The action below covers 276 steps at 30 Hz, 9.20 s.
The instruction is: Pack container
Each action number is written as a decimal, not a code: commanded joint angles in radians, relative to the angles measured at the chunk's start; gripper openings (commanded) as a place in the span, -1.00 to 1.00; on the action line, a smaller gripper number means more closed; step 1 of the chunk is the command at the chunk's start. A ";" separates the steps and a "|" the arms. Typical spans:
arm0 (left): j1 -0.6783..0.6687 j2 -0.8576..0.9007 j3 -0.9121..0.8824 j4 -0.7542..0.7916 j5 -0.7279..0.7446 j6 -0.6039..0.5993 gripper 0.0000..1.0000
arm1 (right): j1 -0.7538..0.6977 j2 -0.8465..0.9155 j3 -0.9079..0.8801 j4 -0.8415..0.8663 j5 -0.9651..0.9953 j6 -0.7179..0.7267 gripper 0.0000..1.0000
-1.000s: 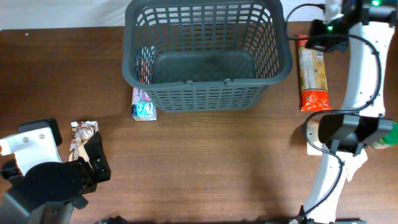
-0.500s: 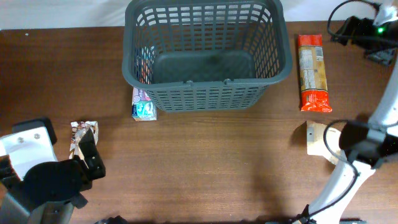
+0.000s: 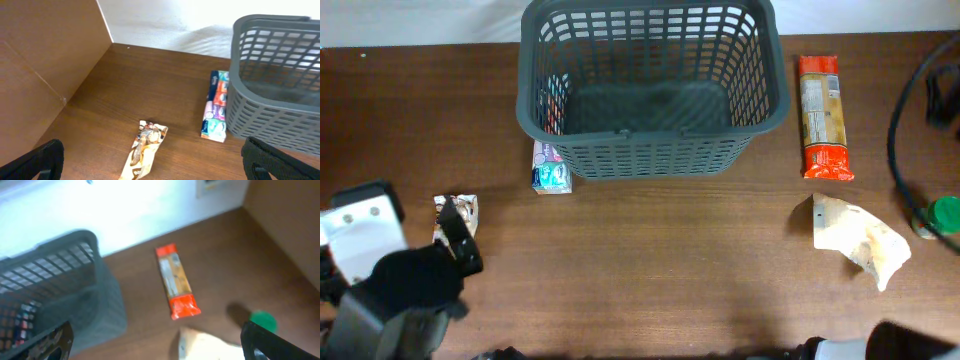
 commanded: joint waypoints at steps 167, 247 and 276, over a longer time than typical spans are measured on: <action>0.799 0.994 -0.273 0.499 1.171 0.661 0.98 | 0.000 -0.105 -0.278 -0.006 0.063 -0.002 0.98; 0.684 0.997 0.278 0.521 1.233 0.571 -0.97 | 0.000 -0.105 -0.278 -0.006 0.040 -0.002 0.98; 0.682 0.997 0.278 0.504 1.277 0.571 -0.96 | 0.000 -0.105 -0.278 -0.006 0.040 -0.001 0.97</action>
